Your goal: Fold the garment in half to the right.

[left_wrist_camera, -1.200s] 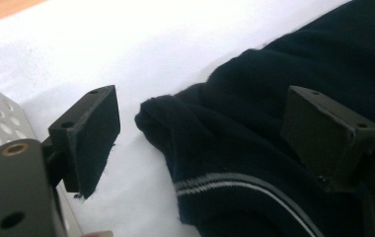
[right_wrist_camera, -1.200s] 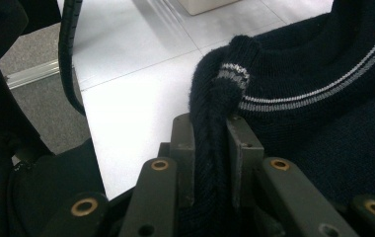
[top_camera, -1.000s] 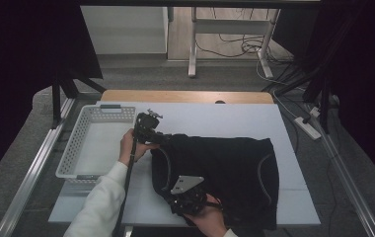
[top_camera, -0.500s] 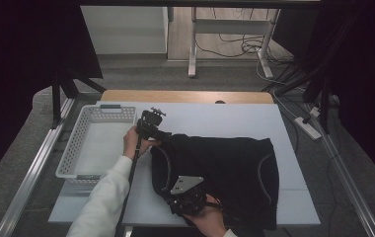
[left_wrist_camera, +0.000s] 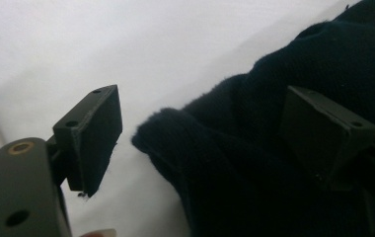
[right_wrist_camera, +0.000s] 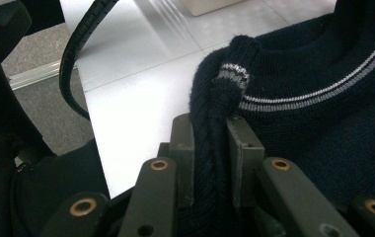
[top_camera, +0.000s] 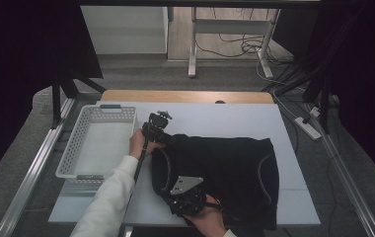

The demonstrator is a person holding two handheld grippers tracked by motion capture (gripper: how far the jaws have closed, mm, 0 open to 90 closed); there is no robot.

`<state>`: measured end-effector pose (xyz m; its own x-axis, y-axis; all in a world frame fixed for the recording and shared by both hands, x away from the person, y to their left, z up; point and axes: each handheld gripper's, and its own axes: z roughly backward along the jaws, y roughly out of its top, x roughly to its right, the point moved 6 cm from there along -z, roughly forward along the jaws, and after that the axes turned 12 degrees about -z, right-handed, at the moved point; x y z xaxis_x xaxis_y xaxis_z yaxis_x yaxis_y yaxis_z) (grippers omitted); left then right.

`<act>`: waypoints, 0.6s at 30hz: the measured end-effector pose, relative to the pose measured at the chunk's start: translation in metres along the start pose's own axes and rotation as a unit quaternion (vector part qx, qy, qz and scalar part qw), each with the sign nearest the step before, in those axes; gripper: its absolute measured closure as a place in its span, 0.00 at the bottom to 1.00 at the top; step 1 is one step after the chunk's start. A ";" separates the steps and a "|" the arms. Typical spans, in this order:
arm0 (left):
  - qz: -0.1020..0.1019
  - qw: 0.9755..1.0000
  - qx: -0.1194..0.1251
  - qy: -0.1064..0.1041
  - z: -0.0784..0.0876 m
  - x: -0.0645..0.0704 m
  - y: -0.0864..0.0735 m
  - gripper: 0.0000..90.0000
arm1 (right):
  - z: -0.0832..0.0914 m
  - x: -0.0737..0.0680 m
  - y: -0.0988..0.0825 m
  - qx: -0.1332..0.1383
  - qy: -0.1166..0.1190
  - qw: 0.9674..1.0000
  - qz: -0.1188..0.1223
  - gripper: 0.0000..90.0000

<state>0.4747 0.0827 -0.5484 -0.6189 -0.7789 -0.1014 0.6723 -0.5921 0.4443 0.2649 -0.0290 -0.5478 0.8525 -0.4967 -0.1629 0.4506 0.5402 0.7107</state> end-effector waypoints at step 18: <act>0.032 0.998 -0.018 -0.049 -0.018 0.004 -0.012 0.28 | 0.001 0.001 -0.001 0.001 0.000 1.000 -0.003 0.84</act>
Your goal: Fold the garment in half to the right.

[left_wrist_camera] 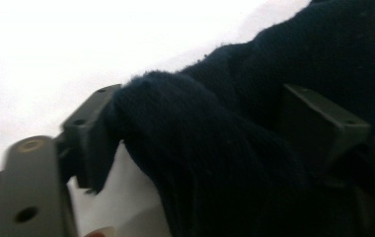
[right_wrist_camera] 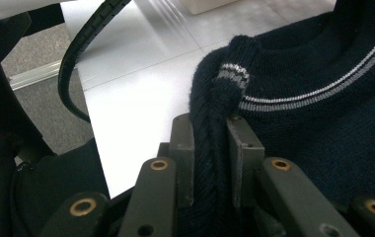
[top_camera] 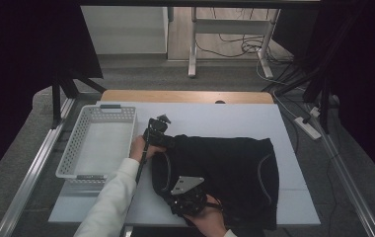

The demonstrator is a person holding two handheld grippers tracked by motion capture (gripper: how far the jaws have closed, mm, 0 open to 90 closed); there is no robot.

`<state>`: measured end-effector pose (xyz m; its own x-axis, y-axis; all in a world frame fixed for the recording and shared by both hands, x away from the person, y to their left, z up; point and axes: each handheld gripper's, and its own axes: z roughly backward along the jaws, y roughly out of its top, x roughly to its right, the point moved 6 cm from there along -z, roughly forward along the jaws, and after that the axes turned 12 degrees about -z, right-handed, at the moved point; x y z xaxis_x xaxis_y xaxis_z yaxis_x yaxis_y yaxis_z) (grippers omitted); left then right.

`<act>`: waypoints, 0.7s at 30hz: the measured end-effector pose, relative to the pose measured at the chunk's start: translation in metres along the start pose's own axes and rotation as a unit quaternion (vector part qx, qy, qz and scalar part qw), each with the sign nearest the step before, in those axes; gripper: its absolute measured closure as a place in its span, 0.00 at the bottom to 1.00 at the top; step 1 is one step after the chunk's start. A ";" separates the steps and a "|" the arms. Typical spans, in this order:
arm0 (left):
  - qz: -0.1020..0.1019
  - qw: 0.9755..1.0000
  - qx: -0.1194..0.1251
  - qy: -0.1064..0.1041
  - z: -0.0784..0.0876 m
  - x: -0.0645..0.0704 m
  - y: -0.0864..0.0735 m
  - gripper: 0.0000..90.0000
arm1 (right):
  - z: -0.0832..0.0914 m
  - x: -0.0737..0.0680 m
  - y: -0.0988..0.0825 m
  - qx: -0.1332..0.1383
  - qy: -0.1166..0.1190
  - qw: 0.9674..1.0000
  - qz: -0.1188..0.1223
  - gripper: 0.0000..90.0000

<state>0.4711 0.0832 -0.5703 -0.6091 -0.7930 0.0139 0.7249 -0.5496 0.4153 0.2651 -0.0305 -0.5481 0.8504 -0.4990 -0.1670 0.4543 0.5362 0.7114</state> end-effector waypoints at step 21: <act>-0.025 0.990 0.135 -0.030 0.072 0.011 0.007 0.81 | 0.011 -0.001 0.007 0.045 -0.009 0.999 0.001 0.84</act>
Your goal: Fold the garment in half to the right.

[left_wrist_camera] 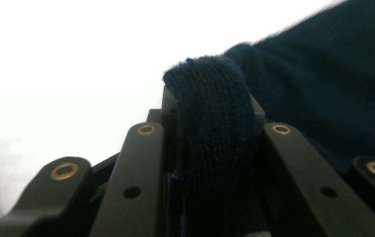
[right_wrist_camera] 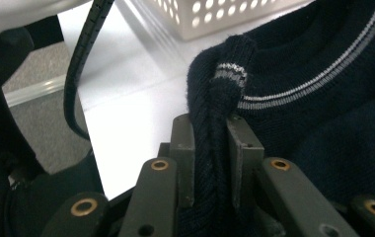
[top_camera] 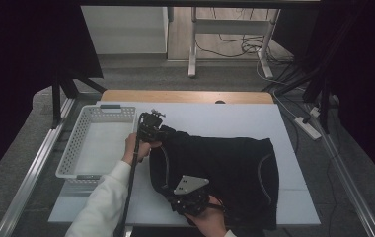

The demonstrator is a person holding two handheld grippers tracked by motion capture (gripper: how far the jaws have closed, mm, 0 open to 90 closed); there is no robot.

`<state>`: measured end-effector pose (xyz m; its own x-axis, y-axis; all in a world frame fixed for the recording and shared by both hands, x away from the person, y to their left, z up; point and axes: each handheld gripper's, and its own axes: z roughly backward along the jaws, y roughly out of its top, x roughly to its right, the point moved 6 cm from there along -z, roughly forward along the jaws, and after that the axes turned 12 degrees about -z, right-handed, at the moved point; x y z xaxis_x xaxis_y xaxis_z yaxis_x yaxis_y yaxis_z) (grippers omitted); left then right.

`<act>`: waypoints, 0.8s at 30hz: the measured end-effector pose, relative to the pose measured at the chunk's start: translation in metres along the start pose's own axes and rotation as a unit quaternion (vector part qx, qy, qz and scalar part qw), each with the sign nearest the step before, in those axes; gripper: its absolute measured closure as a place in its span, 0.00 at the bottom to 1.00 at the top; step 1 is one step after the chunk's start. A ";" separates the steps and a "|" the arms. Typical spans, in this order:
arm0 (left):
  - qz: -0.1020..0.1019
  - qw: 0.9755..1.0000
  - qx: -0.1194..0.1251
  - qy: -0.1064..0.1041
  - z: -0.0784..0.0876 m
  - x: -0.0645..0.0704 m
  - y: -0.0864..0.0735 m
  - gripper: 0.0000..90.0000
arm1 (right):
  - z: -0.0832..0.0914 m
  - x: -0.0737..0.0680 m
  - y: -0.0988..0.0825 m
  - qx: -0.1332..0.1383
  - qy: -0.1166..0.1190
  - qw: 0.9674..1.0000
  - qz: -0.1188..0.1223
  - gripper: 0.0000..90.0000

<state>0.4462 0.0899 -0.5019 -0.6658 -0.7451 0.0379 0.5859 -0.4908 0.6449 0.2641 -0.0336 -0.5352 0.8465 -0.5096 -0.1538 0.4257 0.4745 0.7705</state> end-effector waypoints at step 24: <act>0.011 0.997 0.078 -0.024 0.044 -0.010 0.016 0.81 | 0.020 -0.008 0.026 0.073 0.009 0.997 -0.003 0.85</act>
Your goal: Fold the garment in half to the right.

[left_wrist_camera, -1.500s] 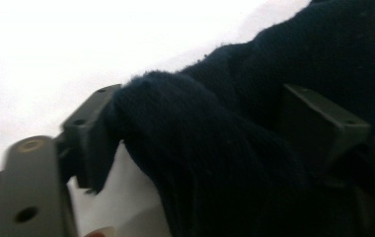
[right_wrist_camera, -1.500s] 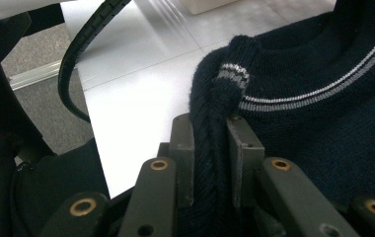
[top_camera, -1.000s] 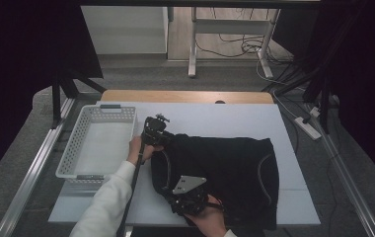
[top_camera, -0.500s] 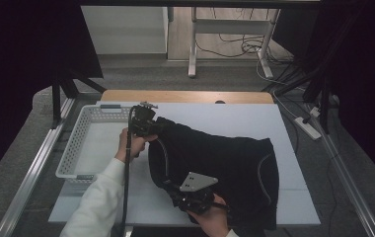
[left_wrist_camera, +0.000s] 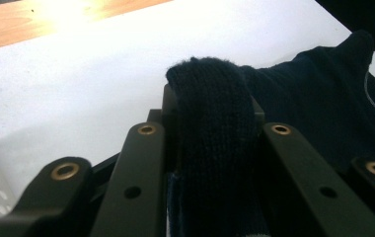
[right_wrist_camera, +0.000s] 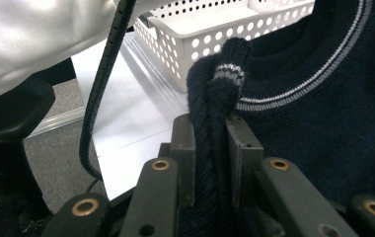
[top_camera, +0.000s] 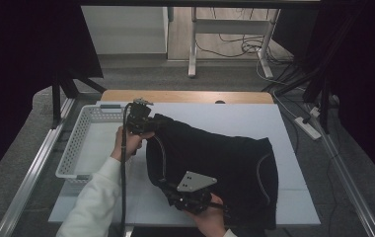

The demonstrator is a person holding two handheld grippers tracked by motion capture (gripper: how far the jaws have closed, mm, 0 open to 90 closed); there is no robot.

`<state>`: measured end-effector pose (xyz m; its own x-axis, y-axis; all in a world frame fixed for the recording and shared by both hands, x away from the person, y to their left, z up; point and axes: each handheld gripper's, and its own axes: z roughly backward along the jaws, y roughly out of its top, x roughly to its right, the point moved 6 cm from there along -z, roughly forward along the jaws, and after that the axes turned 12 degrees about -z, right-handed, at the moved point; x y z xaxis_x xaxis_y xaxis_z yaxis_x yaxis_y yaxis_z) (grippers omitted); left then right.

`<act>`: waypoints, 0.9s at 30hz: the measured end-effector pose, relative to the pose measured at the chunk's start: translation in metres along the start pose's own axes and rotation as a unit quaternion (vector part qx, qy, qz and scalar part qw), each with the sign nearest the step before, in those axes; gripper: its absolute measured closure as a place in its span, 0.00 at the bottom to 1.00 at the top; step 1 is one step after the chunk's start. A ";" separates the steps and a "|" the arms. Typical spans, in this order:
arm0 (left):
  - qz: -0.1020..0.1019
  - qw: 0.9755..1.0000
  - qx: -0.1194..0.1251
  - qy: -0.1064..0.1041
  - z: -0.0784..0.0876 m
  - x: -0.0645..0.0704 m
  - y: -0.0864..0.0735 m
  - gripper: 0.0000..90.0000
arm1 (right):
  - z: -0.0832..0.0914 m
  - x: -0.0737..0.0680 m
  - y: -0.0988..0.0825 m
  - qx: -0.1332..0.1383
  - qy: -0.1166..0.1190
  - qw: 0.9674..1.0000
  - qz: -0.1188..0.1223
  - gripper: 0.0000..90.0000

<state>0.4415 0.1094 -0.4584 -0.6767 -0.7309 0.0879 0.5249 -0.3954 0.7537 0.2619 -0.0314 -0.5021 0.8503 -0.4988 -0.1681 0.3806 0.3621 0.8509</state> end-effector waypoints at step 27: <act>0.018 1.000 0.021 -0.005 0.018 -0.017 -0.005 0.82 | 0.001 -0.003 0.024 0.023 0.009 1.000 0.008 0.85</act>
<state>0.4413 0.1339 -0.4519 -0.6635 -0.7381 0.1220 0.5270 -0.3454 0.7765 0.2683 -0.0223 -0.4803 0.8633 -0.4778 -0.1627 0.3496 0.3333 0.8756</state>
